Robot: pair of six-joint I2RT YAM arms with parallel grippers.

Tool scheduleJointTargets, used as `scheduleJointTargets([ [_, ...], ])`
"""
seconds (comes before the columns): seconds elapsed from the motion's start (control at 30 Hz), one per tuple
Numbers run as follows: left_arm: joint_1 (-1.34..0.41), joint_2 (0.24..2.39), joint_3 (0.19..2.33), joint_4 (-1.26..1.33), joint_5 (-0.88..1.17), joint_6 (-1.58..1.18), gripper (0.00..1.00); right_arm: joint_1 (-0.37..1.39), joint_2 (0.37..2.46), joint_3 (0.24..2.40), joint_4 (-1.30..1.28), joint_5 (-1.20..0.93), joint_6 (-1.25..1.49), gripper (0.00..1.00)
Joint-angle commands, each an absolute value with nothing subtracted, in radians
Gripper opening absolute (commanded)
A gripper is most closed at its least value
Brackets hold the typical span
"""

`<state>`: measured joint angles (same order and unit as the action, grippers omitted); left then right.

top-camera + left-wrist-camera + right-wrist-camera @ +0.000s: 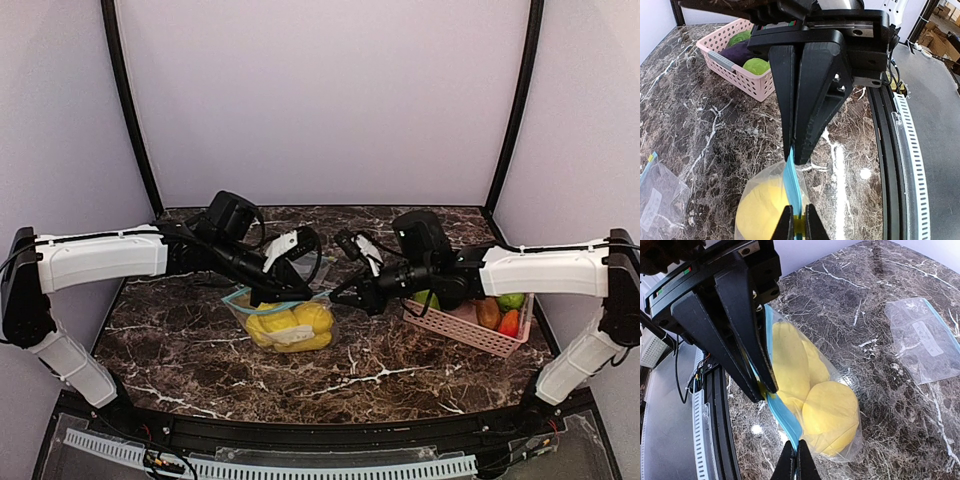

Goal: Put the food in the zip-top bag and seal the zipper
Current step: Zip the zipper of the food storage bag.

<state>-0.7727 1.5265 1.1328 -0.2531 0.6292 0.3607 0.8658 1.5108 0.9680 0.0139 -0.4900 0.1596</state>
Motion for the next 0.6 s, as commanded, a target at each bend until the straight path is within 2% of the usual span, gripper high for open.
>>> scheduleJointTargets([
  [0.0,-0.774,1.520,1.137,-0.388,0.589,0.382,0.01,0.825,1.460,0.959,0.059,-0.434,0.176,0.00],
  [0.57,-0.771,1.514,1.131,-0.406,0.550,0.393,0.01,0.765,1.416,0.936,0.003,-0.334,0.189,0.00],
])
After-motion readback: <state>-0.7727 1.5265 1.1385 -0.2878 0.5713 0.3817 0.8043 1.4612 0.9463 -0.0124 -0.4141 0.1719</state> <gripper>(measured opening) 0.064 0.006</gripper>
